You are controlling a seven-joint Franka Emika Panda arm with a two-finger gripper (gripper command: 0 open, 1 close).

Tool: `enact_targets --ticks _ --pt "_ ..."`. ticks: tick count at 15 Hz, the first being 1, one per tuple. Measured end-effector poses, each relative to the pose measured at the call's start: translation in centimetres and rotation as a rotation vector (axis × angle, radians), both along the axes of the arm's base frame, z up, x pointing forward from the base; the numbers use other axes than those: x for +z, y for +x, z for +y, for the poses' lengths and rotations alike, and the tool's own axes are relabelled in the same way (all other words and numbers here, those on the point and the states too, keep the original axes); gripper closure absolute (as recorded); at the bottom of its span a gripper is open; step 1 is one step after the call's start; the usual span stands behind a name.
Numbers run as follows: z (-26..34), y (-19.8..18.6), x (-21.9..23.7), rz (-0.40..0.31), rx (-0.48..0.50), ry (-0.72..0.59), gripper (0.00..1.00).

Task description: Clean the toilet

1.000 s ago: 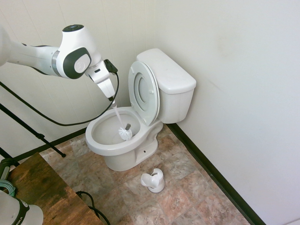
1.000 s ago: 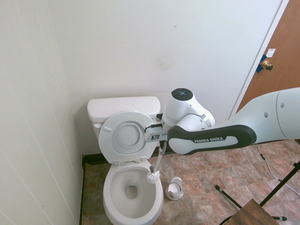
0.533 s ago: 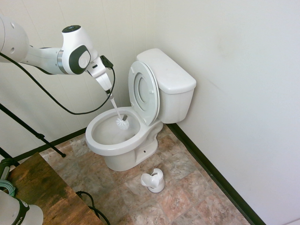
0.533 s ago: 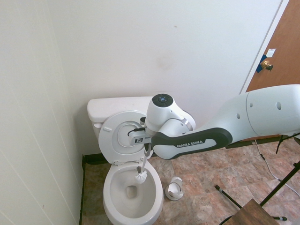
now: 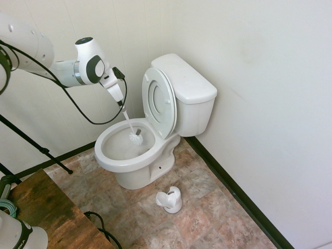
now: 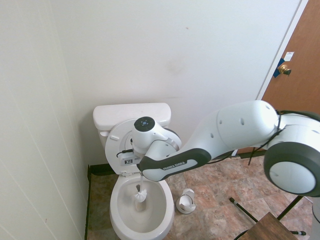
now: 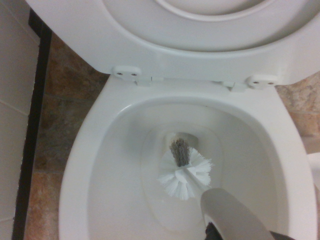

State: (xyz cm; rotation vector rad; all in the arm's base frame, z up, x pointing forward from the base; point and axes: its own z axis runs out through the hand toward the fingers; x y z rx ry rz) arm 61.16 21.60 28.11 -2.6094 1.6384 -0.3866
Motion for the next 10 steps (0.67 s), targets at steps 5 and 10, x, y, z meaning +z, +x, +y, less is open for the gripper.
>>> enact_targets --ticks 5,10 --pt "1.5 4.1 -5.2 -0.005 -0.058 0.029 1.0" --pt "1.1 6.8 -8.5 -0.014 -0.115 0.025 1.0"
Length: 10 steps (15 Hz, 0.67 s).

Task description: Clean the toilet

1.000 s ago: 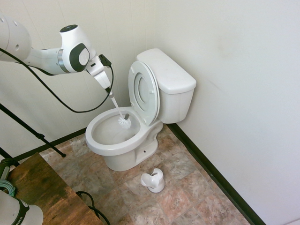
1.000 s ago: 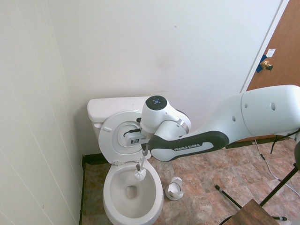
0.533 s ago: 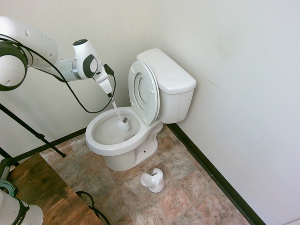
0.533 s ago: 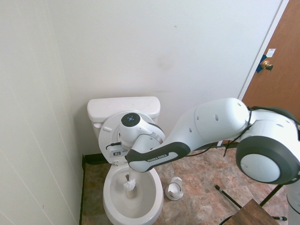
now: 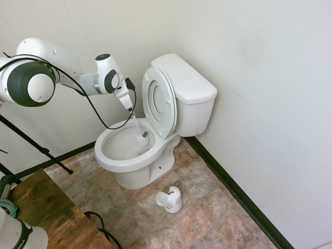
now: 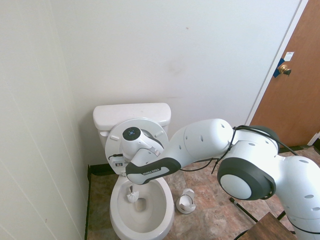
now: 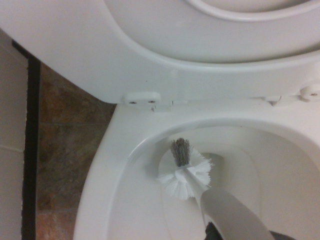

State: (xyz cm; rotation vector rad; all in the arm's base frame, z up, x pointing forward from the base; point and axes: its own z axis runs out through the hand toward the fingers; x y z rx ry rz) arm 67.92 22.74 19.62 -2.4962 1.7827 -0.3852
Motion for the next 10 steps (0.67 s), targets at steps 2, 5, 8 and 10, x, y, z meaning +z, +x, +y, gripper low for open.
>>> enact_targets --ticks 2,5,8,10 --pt "0.6 0.4 -0.7 -0.005 0.001 -0.003 1.0" --pt "2.0 0.1 -0.8 -0.006 0.018 -0.001 1.0" --pt "4.2 -0.8 -0.1 -0.008 0.046 0.008 1.0" --pt "5.3 -2.4 -0.4 0.011 0.068 0.013 1.0"
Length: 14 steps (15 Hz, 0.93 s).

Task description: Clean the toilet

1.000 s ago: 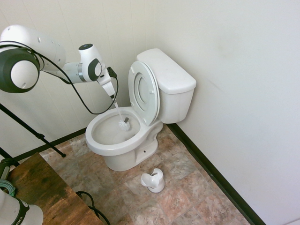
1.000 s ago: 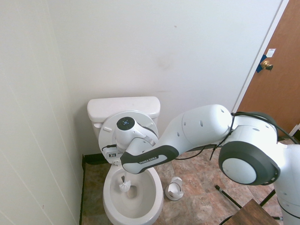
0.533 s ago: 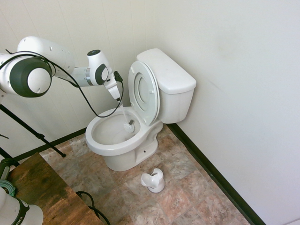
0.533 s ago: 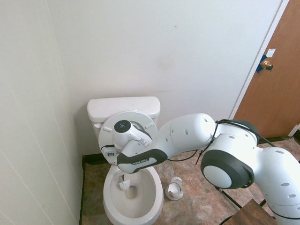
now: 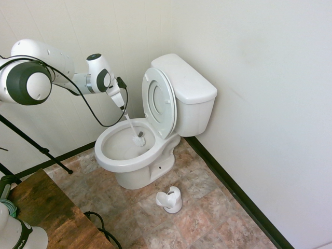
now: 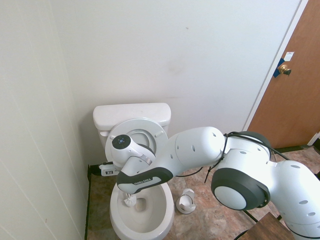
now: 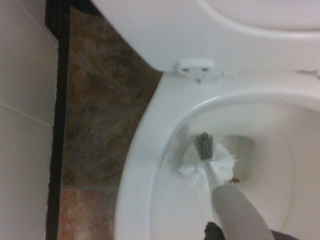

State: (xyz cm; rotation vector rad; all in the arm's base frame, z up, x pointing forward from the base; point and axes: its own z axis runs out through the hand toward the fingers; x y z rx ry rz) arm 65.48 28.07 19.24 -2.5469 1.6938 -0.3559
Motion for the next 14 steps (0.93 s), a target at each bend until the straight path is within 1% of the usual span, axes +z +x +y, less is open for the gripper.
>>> enact_targets --ticks 4,8,11,14 --pt "0.7 -4.1 -1.4 0.041 0.037 0.013 1.0" --pt "0.2 -7.1 -1.1 0.055 0.062 0.033 1.0" --pt "-1.5 -8.8 -1.7 0.088 0.058 0.038 1.0" --pt "-4.9 -10.0 -2.1 0.081 0.031 0.073 1.0"
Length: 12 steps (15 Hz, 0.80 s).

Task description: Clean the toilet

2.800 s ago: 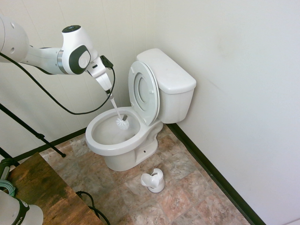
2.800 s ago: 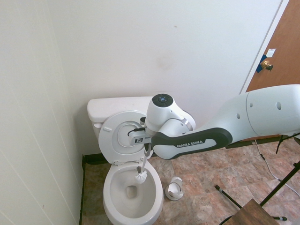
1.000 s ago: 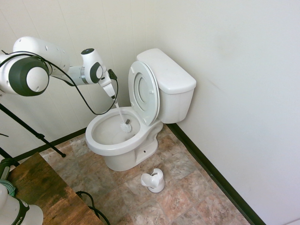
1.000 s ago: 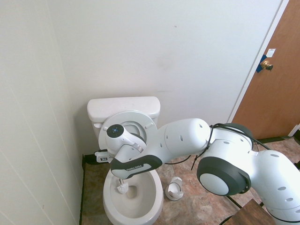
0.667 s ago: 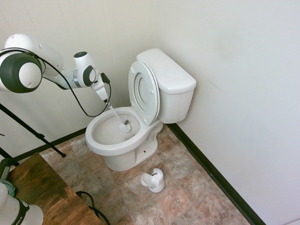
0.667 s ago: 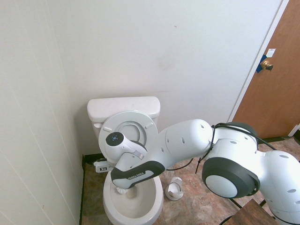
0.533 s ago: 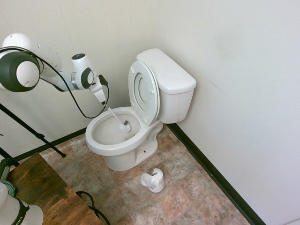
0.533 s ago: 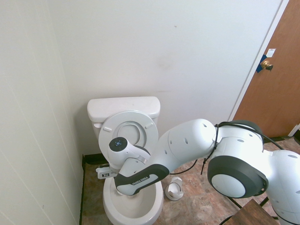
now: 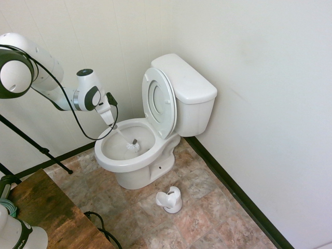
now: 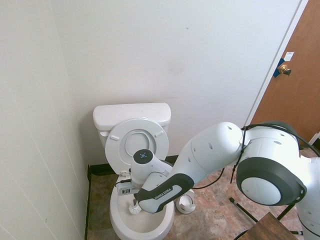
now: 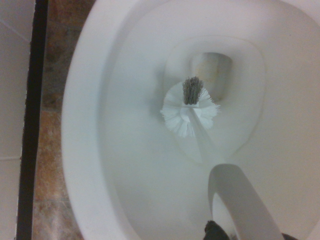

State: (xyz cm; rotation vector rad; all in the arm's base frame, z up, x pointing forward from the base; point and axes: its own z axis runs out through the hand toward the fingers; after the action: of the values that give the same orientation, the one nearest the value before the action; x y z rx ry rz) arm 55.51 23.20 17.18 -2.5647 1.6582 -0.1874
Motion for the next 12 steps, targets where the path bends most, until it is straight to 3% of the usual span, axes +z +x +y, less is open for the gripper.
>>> enact_targets --ticks 6,12 --pt "-8.8 -1.4 -0.5 0.01 -0.102 0.045 1.0" --pt "-12.6 1.4 0.5 -0.04 -0.155 0.059 1.0"
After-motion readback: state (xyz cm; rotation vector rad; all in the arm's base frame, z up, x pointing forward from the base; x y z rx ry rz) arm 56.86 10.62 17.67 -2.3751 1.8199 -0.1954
